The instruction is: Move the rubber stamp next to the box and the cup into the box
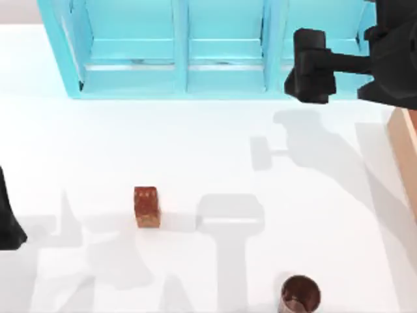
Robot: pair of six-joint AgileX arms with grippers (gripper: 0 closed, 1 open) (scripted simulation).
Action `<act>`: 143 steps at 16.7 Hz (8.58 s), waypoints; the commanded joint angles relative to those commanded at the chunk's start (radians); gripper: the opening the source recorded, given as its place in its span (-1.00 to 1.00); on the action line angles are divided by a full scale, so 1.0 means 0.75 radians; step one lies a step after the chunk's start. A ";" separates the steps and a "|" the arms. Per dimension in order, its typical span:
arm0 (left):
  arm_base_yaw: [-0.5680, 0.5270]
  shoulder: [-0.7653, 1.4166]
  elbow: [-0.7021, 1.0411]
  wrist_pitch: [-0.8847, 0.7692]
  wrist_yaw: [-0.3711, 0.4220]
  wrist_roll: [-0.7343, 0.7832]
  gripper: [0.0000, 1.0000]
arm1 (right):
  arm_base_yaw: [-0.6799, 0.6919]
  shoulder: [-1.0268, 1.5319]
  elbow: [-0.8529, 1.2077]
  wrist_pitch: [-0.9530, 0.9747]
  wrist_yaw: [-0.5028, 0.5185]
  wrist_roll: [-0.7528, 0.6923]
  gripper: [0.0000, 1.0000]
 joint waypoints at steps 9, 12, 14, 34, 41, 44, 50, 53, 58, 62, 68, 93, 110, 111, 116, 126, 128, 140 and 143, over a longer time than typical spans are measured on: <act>0.000 0.000 0.000 0.000 0.000 0.000 1.00 | 0.358 1.289 1.240 -0.829 0.100 0.393 1.00; 0.000 0.000 0.000 0.000 0.000 0.000 1.00 | 0.437 1.597 1.645 -1.001 0.162 0.504 1.00; 0.000 0.000 0.000 0.000 0.000 0.000 1.00 | 0.478 1.757 1.896 -1.082 0.207 0.569 1.00; 0.000 0.000 0.000 0.000 0.000 0.000 1.00 | 0.557 2.179 2.610 -1.175 0.347 0.717 1.00; 0.000 0.000 0.000 0.000 0.000 0.000 1.00 | 0.541 2.333 2.758 -1.163 0.348 0.700 1.00; 0.000 0.000 0.000 0.000 0.000 0.000 1.00 | 0.535 2.392 2.812 -1.157 0.348 0.694 1.00; 0.000 0.000 0.000 0.000 0.000 0.000 1.00 | 0.531 2.430 2.847 -1.153 0.349 0.690 1.00; 0.000 0.000 0.000 0.000 0.000 0.000 1.00 | 0.531 2.430 2.847 -1.153 0.349 0.690 0.85; 0.000 0.000 0.000 0.000 0.000 0.000 1.00 | 0.531 2.430 2.847 -1.153 0.349 0.690 0.10; 0.000 0.000 0.000 0.000 0.000 0.000 1.00 | 0.531 2.430 2.847 -1.153 0.349 0.690 -0.51; 0.000 0.000 0.000 0.000 0.000 0.000 1.00 | 0.531 2.430 2.847 -1.153 0.349 0.690 -1.00; 0.000 0.000 0.000 0.000 0.000 0.000 1.00 | 0.426 1.555 1.528 -0.643 0.318 0.610 -1.00; 0.000 0.000 0.000 0.000 0.000 0.000 1.00 | 0.375 0.982 0.604 -0.323 0.307 0.517 -1.00; 0.000 0.000 0.000 0.000 0.000 0.000 1.00 | 0.383 0.990 0.605 -0.326 0.308 0.519 -1.00; 0.000 0.000 0.000 0.000 0.000 0.000 1.00 | 0.310 0.871 0.486 -0.295 0.296 0.459 -1.00; 0.000 0.000 0.000 0.000 0.000 0.000 1.00 | 0.113 0.518 0.087 -0.242 0.272 0.250 -1.00; 0.000 0.000 0.000 0.000 0.000 0.000 1.00 | 0.072 0.452 0.007 -0.234 0.264 0.210 -1.00; 0.000 0.000 0.000 0.000 0.000 0.000 1.00 | -0.131 0.097 -0.396 -0.185 0.232 -0.006 -1.00; 0.000 0.000 0.000 0.000 0.000 0.000 1.00 | -0.125 0.104 -0.394 -0.188 0.233 -0.003 -1.00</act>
